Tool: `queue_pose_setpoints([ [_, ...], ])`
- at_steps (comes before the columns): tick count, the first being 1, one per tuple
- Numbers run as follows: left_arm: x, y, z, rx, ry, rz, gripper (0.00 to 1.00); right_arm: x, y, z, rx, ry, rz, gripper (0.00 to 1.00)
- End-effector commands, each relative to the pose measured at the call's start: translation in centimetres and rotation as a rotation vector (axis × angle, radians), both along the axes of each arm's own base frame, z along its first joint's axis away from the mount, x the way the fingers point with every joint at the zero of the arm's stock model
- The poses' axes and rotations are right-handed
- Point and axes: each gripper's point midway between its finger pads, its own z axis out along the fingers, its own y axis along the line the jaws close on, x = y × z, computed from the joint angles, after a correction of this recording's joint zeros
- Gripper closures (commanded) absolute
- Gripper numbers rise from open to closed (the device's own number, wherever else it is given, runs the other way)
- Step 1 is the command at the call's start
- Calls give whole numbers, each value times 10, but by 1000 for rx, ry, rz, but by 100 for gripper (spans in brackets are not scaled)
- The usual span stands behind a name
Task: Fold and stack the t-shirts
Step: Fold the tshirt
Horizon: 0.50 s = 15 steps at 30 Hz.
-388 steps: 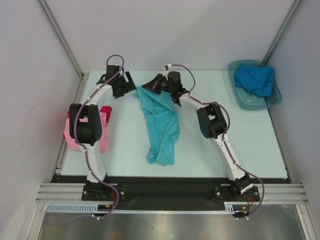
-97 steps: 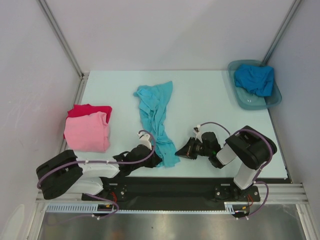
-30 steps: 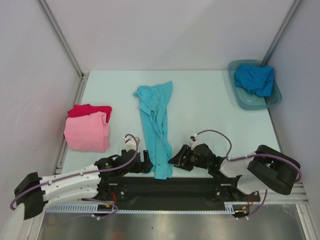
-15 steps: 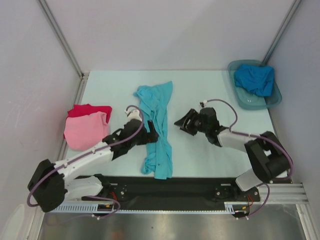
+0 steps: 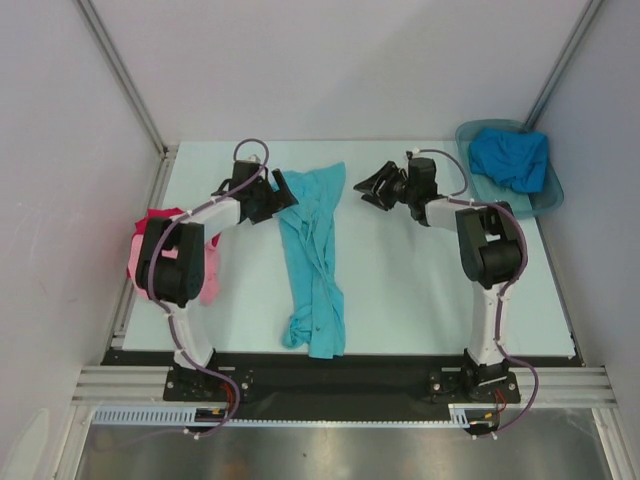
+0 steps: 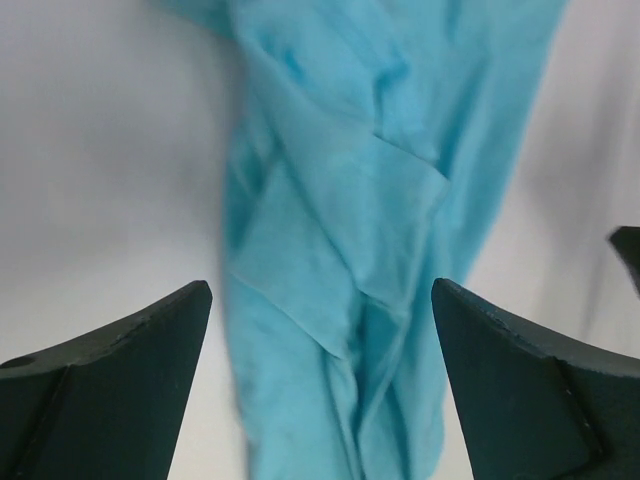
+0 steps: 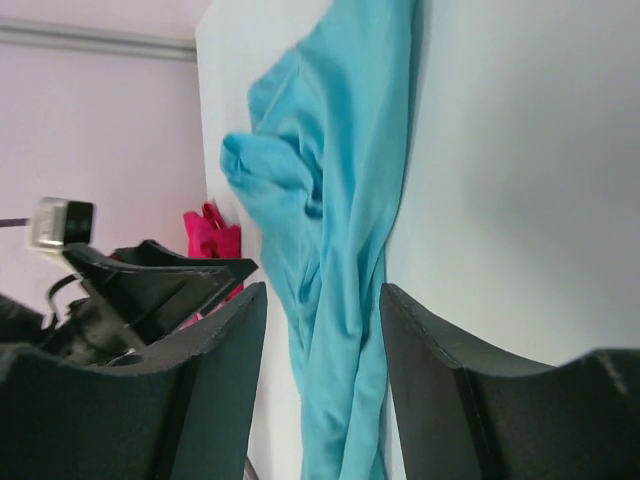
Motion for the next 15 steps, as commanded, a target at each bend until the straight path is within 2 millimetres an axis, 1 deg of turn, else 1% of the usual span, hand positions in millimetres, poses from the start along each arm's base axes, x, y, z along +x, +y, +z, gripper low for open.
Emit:
queue_pose_setpoints([
  [1, 28, 11, 7, -33, -14, -29, 2, 28, -3, 19, 40, -85, 42, 46],
  [2, 33, 14, -3, -37, 5, -21, 3, 33, -4, 7, 43, -69, 50, 46],
  [3, 38, 21, -6, -39, 11, -6, 3, 39, -4, 3, 51, -65, 53, 46],
  [4, 46, 23, -2, -40, -2, -2, 3, 49, 0, 12, 68, -91, 64, 46],
  [5, 50, 25, -11, -35, 15, 3, 3, 54, 2, -4, 78, -74, 70, 47],
  [6, 57, 26, -8, -39, 8, 6, 3, 59, 6, -4, 106, -67, 75, 47],
  [7, 60, 27, -9, -39, 10, 9, 3, 62, 11, -5, 120, -72, 89, 48],
  [8, 63, 29, -11, -39, 8, 10, 3, 70, 18, 3, 138, -103, 111, 49],
  [9, 66, 29, -16, -39, 17, 12, 3, 70, 27, -13, 141, -78, 129, 49],
  [10, 72, 29, -15, -39, 9, 10, 3, 71, 33, -19, 145, -68, 142, 49],
  [11, 74, 28, -17, -39, 9, 10, 3, 77, 38, -12, 149, -83, 156, 50],
  [12, 79, 27, -22, -39, 13, 8, 3, 74, 48, -29, 145, -57, 174, 50],
  [14, 82, 25, -25, -49, 16, 3, 4, 75, 56, -34, 150, -46, 185, 49],
  [15, 83, 23, -32, -53, 28, 3, 4, 76, 60, -41, 152, -42, 191, 49],
])
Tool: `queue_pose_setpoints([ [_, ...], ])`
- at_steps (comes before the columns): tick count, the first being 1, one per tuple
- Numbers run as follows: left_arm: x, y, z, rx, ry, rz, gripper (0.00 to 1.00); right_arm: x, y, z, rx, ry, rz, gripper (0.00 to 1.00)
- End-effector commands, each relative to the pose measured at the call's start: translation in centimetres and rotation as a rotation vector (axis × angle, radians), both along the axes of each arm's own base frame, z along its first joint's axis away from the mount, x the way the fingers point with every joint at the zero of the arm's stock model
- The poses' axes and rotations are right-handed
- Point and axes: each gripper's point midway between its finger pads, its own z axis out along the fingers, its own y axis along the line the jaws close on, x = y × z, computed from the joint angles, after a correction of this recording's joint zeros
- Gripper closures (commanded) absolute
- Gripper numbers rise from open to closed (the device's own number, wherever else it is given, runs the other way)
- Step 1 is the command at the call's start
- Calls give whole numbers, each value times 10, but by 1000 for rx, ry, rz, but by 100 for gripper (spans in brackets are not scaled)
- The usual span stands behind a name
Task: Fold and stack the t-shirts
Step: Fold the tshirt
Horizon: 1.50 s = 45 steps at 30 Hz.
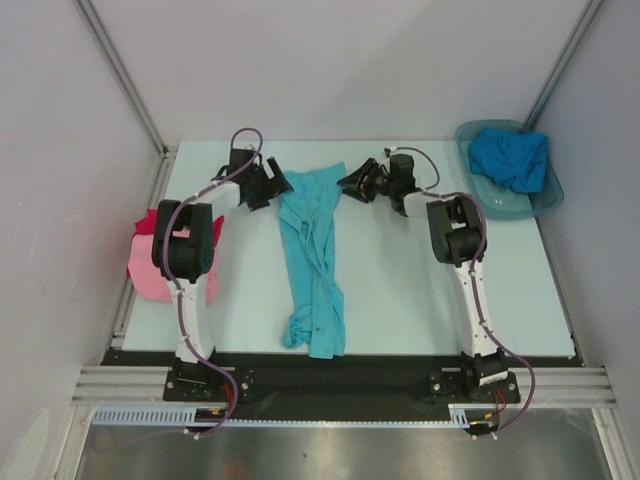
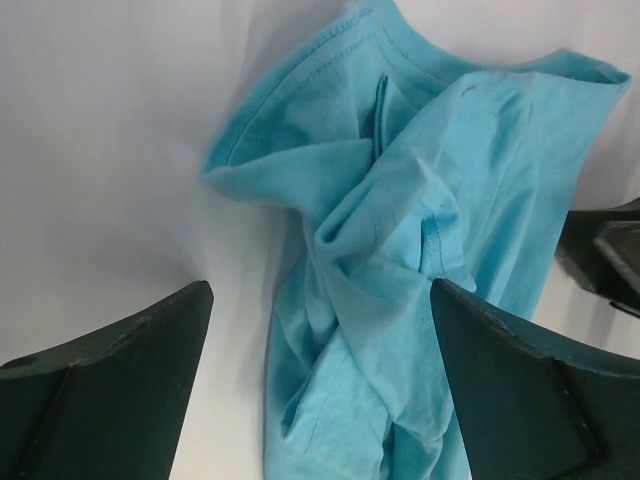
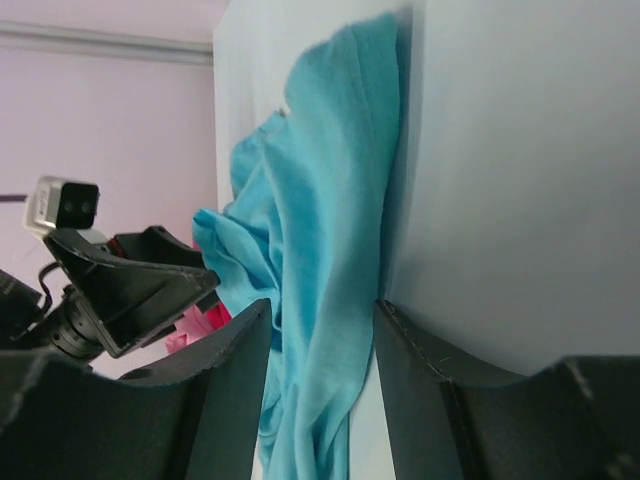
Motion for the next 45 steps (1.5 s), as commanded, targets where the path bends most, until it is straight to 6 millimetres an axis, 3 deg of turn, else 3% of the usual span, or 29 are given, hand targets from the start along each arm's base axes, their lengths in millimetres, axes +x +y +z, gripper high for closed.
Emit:
queue_pose_setpoints([
  [1, 13, -6, 3, -21, -23, -28, 4, -6, 31, 6, 36, -25, 82, 49],
  [7, 16, -9, -3, -36, -28, -36, 4, -10, 43, -7, 45, -10, 102, 49],
  [10, 18, -12, -1, -45, -40, -45, 8, -13, 48, -8, 51, -8, 107, 56],
  [13, 20, -15, 1, -48, -52, -56, 24, -19, 54, -10, 46, -16, 117, 71],
  [14, 20, -16, -1, -47, -49, -60, 35, -19, 54, -9, 43, -19, 115, 74],
  [16, 21, -17, -1, -50, -54, -68, 47, -18, 50, -10, 35, -26, 106, 80],
  [17, 21, -18, -1, -52, -53, -73, 59, -19, 48, -13, 30, -21, 102, 86],
  [21, 23, -22, -3, -58, -63, -90, 76, -12, 33, -4, 21, -55, 69, 94],
  [24, 27, -29, -2, -69, -77, -109, 75, -7, 27, 1, 19, -85, 59, 98],
  [29, 36, -51, -2, -85, -96, -187, 64, 8, 9, 1, 1, -94, 31, 100],
  [31, 45, -62, 8, -87, -127, -218, 64, 16, 1, 5, -2, -103, 22, 100],
  [32, 43, -65, -1, -82, -99, -226, 64, 19, -3, 8, -6, -112, 13, 100],
  [33, 50, -72, 11, -83, -125, -238, 64, 22, -6, 9, -12, -121, 9, 100],
  [35, 53, -76, 9, -79, -117, -247, 64, 34, -18, 16, -16, -131, -16, 100],
  [39, 67, -82, 27, -92, -152, -249, 63, 54, -38, 28, -15, -151, -50, 100],
  [41, 69, -83, 24, -87, -141, -248, 63, 65, -46, 34, -18, -168, -59, 100],
  [45, 84, -87, 43, -96, -178, -243, 61, 82, -56, 41, -26, -182, -72, 100],
])
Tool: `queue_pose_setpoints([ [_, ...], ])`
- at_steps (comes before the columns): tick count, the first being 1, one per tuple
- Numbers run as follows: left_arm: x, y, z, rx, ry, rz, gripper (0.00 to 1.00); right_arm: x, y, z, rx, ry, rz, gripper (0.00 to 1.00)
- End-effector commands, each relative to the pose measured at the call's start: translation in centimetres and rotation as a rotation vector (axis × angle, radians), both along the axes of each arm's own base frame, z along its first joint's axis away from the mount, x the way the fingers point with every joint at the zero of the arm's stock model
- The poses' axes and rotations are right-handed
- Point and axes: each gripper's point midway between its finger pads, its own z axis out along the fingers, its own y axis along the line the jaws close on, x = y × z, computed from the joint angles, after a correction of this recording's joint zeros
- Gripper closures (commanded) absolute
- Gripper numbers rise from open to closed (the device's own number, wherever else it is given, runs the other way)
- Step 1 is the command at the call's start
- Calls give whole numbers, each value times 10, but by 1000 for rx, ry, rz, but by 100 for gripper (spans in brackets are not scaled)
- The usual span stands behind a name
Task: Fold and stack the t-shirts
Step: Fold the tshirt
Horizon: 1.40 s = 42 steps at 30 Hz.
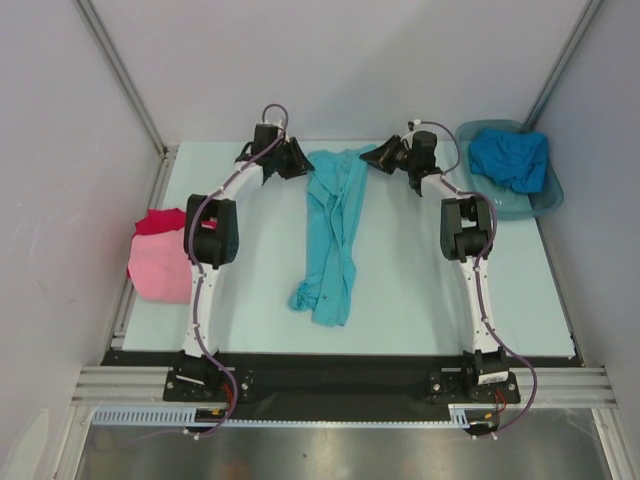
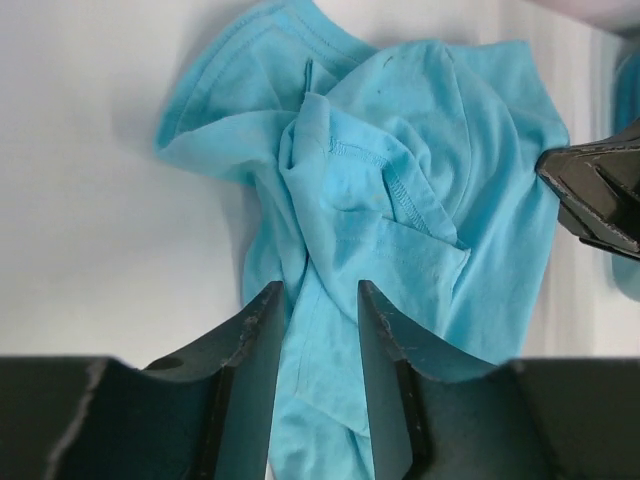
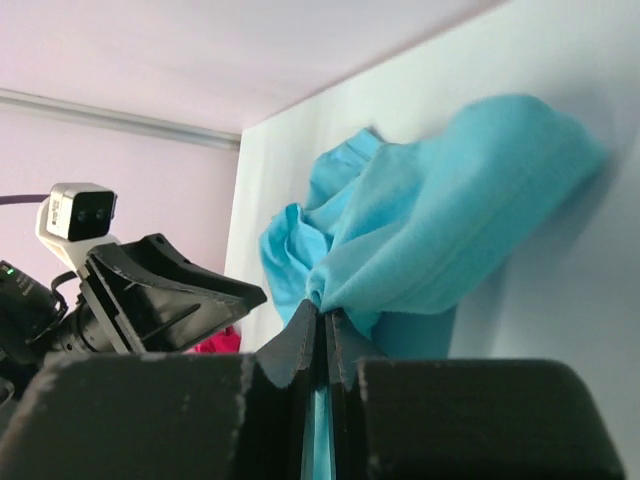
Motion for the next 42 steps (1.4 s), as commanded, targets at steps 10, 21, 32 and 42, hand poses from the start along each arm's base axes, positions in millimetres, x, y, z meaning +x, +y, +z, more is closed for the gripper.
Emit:
queue_pose_setpoints([
  [10, 15, -18, 23, -20, -45, -32, 39, 15, -16, -28, -29, 47, -31, 48],
  [21, -24, -16, 60, -39, -67, -22, 36, -6, -15, 40, -15, -20, -88, 19],
  [32, -76, -7, 121, -58, -137, -25, 36, -47, -3, 127, -69, -110, -86, 23],
  [42, -160, -14, 122, -87, -121, -29, 35, -140, -21, 100, -268, 8, -186, 22],
])
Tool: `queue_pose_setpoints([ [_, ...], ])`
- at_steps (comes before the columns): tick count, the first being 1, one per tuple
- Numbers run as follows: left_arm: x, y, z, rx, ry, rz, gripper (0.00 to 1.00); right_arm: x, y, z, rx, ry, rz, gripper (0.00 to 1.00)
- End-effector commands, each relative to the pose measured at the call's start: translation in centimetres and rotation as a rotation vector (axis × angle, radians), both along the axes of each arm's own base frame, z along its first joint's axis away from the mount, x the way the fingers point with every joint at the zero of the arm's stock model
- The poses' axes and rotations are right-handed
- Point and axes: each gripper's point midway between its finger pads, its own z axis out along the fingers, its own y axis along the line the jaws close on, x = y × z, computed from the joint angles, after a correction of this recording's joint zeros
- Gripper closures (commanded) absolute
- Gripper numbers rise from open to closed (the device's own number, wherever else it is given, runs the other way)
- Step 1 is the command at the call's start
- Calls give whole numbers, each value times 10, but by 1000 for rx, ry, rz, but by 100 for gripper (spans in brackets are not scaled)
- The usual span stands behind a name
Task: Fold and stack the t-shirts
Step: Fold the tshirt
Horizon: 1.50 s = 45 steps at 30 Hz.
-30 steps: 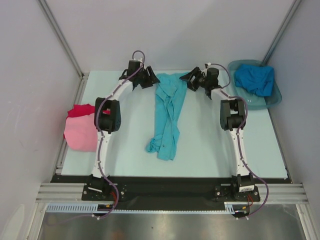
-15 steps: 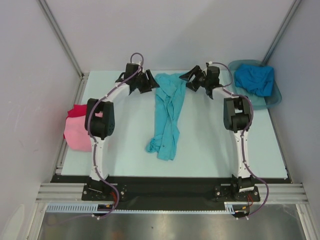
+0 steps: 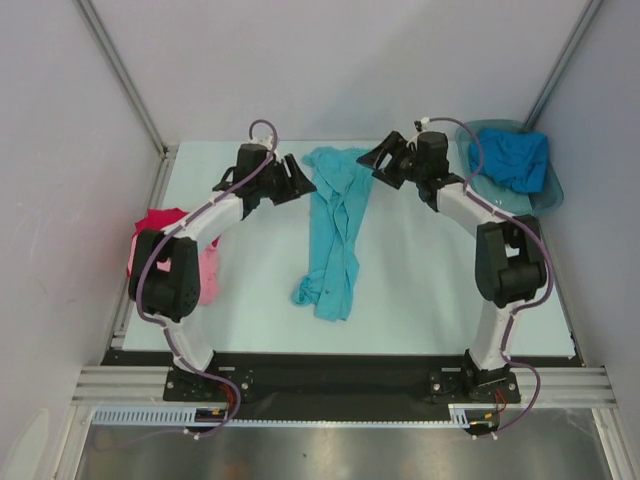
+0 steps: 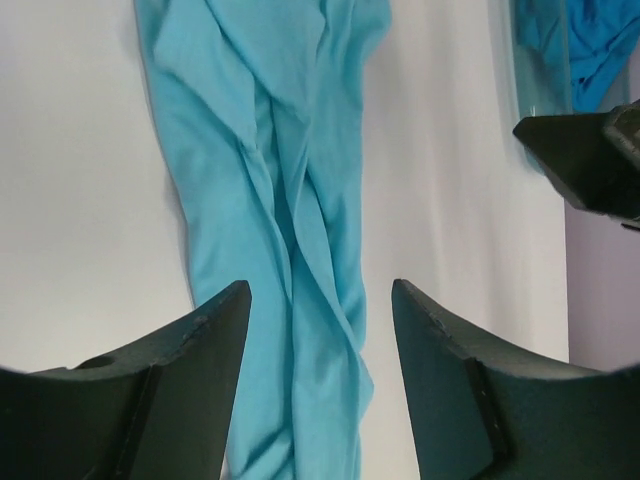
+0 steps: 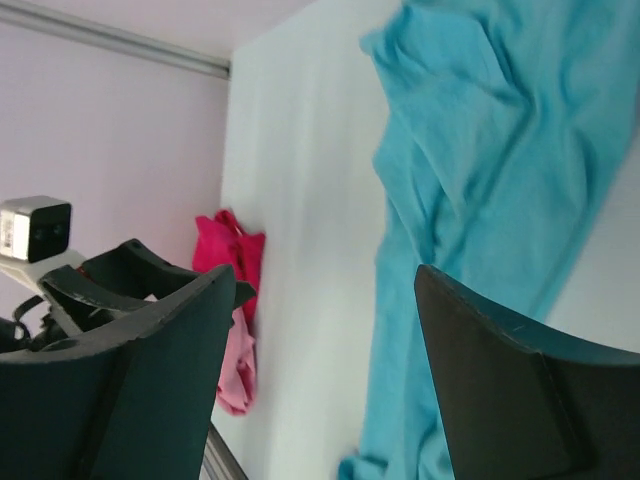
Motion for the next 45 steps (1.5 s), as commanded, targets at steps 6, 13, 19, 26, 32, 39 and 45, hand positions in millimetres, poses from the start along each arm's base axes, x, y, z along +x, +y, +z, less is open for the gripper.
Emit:
queue_pose_setpoints([
  [6, -98, -29, 17, -16, -81, -47, 36, -95, -5, -39, -118, 76, -32, 23],
  [13, -172, -31, -10, 24, -92, -89, 36, -167, 9, -62, -149, 84, 41, 28],
  [19, -226, -22, -23, 24, -108, -112, 36, -204, 15, -73, -158, 85, 82, 35],
  [26, -271, -14, -51, 51, -135, -163, 36, -216, 36, -86, -211, 88, 142, 47],
  [32, -297, -7, -66, 17, -130, -199, 36, -211, 59, -98, -242, 112, 197, 48],
  [39, -313, 6, -75, 18, -125, -194, 37, -200, 69, -104, -277, 117, 211, 49],
  [45, -316, 12, -67, 0, -142, -187, 37, -200, 75, -111, -277, 129, 221, 53],
])
